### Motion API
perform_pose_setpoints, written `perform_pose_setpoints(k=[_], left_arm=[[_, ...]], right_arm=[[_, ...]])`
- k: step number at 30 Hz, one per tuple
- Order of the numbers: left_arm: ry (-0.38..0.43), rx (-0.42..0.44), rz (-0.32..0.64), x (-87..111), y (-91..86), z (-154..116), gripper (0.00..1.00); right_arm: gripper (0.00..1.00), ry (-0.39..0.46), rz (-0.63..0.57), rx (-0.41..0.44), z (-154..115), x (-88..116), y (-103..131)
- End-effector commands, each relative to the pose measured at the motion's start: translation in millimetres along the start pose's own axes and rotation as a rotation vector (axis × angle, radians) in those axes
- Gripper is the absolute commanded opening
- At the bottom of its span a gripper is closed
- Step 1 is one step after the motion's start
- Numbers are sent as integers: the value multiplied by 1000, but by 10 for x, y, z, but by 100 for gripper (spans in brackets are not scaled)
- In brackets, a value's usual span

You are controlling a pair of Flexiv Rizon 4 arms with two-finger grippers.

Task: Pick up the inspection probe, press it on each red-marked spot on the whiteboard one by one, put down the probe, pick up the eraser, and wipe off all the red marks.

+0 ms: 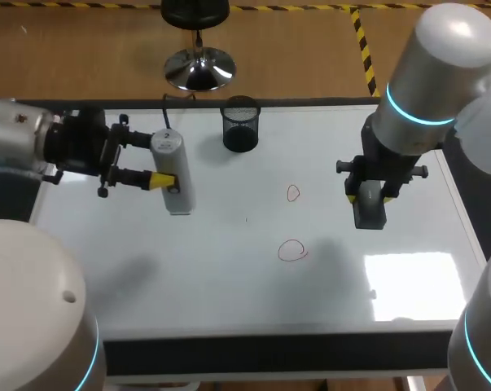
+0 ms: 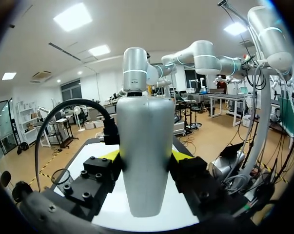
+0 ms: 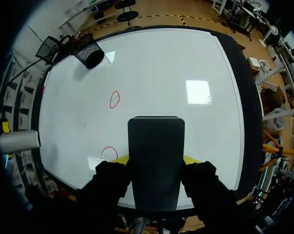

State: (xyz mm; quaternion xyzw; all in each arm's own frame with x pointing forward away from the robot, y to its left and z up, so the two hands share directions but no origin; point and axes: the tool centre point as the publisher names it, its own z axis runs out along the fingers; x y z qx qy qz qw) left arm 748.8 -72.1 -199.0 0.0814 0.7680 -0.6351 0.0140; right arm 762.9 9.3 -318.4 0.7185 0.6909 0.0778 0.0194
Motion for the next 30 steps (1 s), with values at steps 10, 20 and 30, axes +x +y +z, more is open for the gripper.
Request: perform_pose_setpoints(k=[10,20,30], left_arm=[[52,50,-67,138,-29,340,0],[52,50,-67,138,-29,340,0],[52,50,-67,138,-29,340,0]], right_arm=[[0,3,-1,-1,-5,-13,-5],[0,3,-1,-1,-5,-13,-5],[0,3,-1,-1,-5,-13,-5]])
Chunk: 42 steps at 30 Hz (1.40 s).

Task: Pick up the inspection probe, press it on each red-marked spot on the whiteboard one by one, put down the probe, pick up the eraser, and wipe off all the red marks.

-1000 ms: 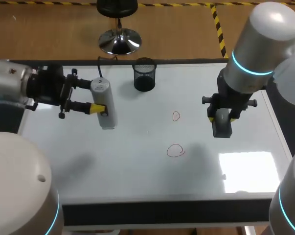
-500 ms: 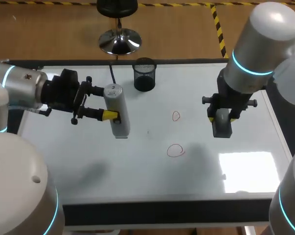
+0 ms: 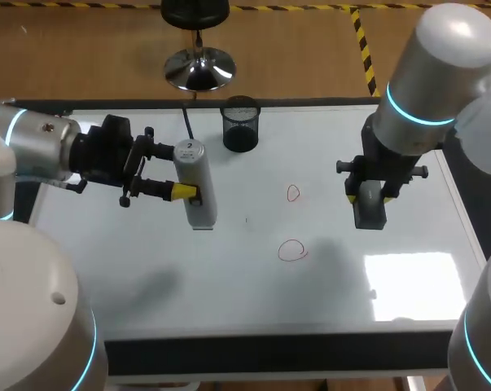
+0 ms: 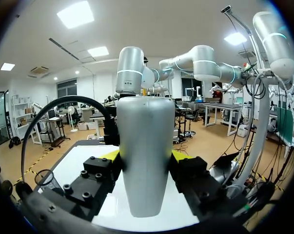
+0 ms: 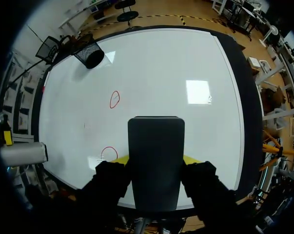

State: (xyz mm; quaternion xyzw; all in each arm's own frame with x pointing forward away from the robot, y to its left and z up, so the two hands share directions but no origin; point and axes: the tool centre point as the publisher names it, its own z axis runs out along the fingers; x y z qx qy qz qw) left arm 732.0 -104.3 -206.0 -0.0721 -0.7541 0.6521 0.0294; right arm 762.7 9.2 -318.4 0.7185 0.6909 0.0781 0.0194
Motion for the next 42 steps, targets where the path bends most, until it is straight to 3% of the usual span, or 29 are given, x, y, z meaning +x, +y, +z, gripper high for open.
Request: perform_pose_setpoints(k=[1,6,19,31,42], left_arm=[[0,-1,1,-1,-14,-1,0],[5,15,-17,20,68,170,0],[1,26,-50,335,257,491,0],[5,67,-9,201,225,707,0],[29,125,-51,20,393,975,0]], right_arm=[[0,2,-1,-1,-4,-11,-3],[0,2,-1,-1,-4,-11,-3],[0,2,-1,-1,-4,-11,-3],[0,2,-1,-1,-4,-11,-3],[0,2,-1,-1,-4,-11,-3]])
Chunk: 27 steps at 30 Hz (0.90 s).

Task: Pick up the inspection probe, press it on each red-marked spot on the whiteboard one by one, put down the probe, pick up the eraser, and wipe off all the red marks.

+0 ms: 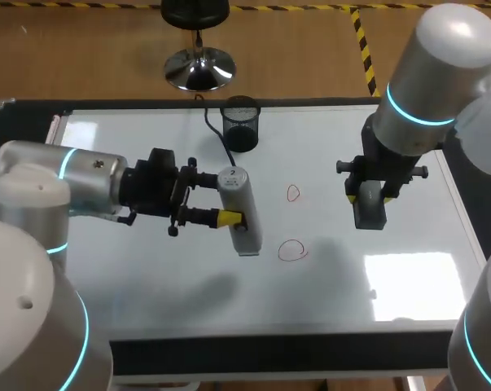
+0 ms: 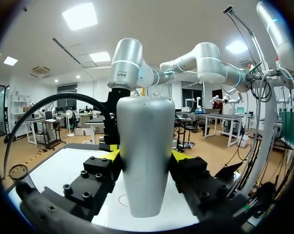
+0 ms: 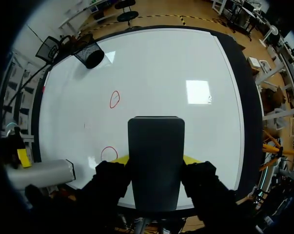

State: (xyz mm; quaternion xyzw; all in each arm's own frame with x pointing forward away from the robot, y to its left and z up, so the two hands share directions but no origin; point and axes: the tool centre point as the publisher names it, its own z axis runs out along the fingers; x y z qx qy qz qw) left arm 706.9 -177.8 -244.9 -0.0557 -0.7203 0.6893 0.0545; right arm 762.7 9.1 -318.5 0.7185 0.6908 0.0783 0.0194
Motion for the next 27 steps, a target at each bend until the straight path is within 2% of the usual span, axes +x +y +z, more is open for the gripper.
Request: perform_pose_setpoints(k=[1,15,22,27], left_arm=[[20,23,-3,-166,152,168,0],[41,57,-13,-430,267,503,0],[34,60,-23,-477,329,623,0],[14,32,-25,-461,364,665,0]], right_arm=[[0,2,-1,0,-5,-10,-3],[0,2,-1,0,-5,-10,-3],[0,2,-1,0,-5,-10,-3],[0,2,-1,0,-5,-10,-3]])
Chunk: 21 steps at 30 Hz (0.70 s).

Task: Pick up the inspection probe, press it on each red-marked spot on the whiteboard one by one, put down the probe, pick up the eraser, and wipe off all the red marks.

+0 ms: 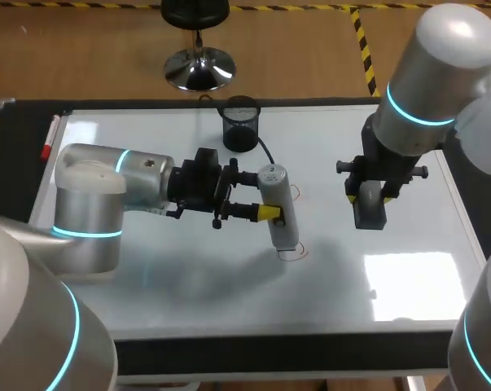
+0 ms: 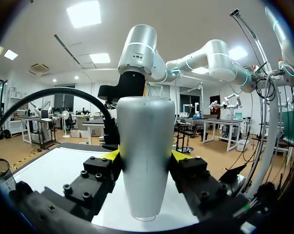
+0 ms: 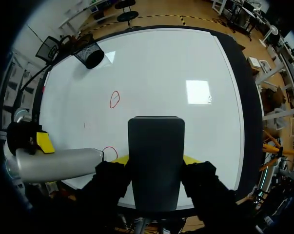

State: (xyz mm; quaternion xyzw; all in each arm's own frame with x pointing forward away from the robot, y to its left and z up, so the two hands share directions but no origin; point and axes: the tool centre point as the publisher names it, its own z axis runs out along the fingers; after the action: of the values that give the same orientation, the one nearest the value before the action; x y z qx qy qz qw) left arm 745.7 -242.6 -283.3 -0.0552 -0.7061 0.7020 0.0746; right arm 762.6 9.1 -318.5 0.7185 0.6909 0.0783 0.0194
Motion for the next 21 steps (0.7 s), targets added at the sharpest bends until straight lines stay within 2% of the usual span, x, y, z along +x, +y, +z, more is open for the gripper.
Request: perform_pose_setpoints(k=[1,9,21], left_arm=[[-20,-14,0,32,30,68,0],[-41,-20,-16,78,130,65,0],[-55,-23,-16,58,189,75,0]], right_arm=[[0,2,-1,0,-5,-10,-2],[0,2,-1,0,-5,-10,-2],[0,2,-1,0,-5,-10,-2]])
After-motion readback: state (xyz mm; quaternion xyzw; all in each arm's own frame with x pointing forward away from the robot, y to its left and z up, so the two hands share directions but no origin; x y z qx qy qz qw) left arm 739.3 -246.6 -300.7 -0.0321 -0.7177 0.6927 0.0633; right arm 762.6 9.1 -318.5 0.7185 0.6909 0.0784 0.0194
